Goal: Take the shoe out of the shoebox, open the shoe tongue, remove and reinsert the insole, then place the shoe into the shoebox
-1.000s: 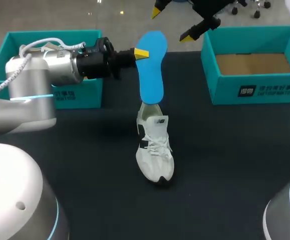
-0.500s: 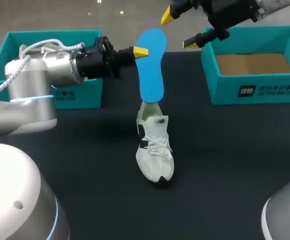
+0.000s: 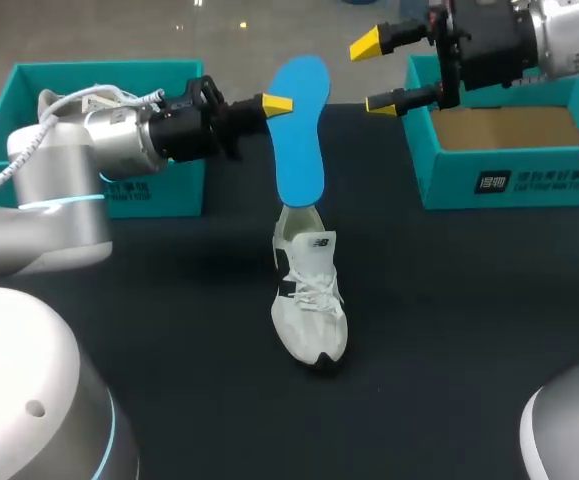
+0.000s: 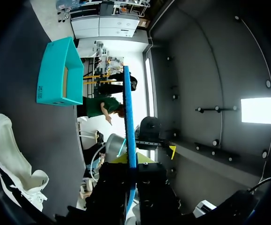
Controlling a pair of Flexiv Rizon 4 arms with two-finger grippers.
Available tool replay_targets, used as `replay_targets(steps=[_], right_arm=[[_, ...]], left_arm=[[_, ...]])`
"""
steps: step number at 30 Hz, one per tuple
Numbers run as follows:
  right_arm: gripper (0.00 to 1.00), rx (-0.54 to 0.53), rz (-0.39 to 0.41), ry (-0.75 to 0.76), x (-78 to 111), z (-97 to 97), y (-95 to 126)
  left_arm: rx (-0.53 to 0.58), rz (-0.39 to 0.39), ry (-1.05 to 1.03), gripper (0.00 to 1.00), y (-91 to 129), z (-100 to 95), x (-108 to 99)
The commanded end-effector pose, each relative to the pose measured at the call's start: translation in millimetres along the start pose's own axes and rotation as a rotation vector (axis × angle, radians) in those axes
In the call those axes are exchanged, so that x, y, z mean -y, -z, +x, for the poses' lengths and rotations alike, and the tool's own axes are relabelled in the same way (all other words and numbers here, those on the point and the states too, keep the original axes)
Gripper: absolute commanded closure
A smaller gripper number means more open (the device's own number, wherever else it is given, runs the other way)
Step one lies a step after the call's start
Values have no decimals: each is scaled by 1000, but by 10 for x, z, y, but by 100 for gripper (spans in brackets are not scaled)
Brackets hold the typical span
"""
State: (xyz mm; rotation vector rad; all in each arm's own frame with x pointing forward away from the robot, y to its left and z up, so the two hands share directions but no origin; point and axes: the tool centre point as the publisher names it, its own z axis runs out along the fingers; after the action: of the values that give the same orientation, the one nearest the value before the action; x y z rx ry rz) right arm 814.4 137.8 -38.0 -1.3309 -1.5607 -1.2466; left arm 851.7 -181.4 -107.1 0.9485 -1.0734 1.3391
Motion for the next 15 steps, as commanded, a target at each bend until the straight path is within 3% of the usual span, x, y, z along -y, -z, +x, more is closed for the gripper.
replay_targets(steps=[1,4,15], right_arm=[[0,-231,-6,1,22,-43,-26],[0,-231,-6,1,22,-43,-26],[0,-158,-61,-58,134,-465,93]], left_arm=[[-5,-2,-3,100,-32,14,1],[-8,-7,-7,100,-40,23,7],[4,-10,-13,100,-34,48,-8]])
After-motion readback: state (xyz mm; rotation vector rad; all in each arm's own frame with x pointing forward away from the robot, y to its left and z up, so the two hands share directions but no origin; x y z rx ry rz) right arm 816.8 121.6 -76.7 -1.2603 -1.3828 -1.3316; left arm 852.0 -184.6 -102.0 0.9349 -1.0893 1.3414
